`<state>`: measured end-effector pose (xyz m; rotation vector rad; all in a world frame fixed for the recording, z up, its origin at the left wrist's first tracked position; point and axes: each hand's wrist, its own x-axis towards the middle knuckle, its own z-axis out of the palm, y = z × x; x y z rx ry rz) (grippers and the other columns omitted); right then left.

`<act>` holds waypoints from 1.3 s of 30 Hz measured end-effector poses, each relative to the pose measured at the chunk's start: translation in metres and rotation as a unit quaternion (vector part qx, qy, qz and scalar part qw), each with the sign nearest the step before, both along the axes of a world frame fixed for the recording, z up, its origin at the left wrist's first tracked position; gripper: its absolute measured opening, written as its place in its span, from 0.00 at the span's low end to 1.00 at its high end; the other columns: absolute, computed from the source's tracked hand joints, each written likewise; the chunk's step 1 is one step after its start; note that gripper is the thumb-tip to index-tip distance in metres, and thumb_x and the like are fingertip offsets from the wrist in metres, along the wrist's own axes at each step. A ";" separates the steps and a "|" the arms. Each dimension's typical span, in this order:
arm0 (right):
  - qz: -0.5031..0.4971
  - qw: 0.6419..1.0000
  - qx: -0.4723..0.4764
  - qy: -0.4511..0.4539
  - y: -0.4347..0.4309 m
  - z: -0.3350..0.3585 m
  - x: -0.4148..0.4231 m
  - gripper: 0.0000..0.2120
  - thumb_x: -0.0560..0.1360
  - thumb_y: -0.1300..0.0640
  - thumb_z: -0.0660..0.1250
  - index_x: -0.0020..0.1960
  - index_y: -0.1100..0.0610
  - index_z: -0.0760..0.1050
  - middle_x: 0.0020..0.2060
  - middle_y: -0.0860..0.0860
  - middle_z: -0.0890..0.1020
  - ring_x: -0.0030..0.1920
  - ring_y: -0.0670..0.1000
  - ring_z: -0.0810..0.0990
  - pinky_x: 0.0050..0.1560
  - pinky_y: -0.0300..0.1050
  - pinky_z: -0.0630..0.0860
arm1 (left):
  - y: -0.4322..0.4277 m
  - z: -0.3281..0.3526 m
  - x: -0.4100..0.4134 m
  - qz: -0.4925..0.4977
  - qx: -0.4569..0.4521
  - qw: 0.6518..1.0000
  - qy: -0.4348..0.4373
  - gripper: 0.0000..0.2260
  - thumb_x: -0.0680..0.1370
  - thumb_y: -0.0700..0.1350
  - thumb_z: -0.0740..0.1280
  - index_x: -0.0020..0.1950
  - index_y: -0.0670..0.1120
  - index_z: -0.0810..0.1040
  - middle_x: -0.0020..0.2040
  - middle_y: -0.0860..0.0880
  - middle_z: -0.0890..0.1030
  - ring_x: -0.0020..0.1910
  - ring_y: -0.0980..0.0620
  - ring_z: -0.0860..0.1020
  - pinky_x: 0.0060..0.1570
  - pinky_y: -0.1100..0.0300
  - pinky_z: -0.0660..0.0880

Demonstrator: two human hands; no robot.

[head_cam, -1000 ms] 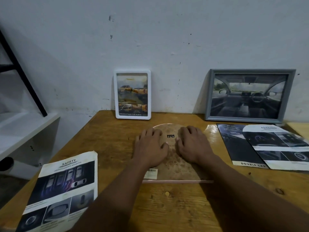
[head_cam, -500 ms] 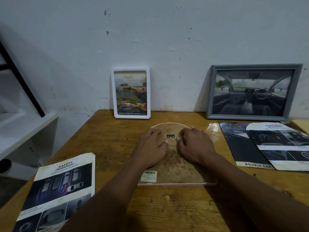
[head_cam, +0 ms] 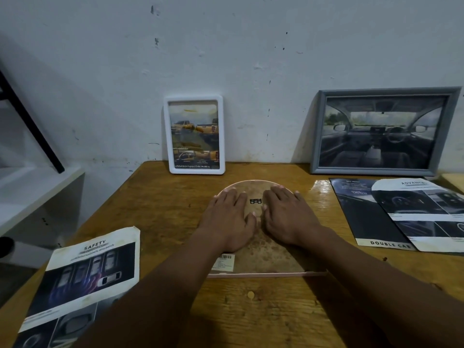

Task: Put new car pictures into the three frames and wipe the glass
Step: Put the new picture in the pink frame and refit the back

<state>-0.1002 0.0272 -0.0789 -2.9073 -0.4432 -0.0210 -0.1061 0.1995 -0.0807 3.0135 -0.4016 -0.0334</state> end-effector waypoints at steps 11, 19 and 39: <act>-0.040 0.999 0.015 -0.026 0.000 -0.006 -0.017 0.28 0.80 0.42 0.44 0.73 0.55 0.64 0.73 0.58 0.67 0.75 0.57 0.62 0.75 0.61 0.58 | -0.005 -0.004 -0.015 0.052 -0.042 0.997 -0.033 0.27 0.85 0.56 0.49 0.83 0.49 0.56 0.83 0.46 0.56 0.82 0.47 0.51 0.79 0.45 0.46; -0.070 0.992 -0.006 -0.108 0.004 -0.008 -0.032 0.28 0.78 0.42 0.44 0.64 0.54 0.73 0.62 0.57 0.79 0.64 0.56 0.75 0.66 0.57 0.71 | -0.009 -0.001 -0.019 0.081 -0.049 0.990 -0.108 0.22 0.81 0.56 0.55 0.69 0.47 0.74 0.66 0.46 0.78 0.62 0.49 0.76 0.63 0.49 0.74; -0.271 0.848 0.455 -0.016 -0.052 0.038 -0.055 0.04 0.79 0.53 0.65 0.51 0.50 0.78 0.49 0.51 0.81 0.45 0.49 0.78 0.47 0.50 0.77 | -0.017 -0.003 -0.052 0.059 -0.222 0.973 -0.018 0.25 0.84 0.59 0.57 0.79 0.52 0.65 0.80 0.50 0.61 0.80 0.45 0.53 0.77 0.44 0.59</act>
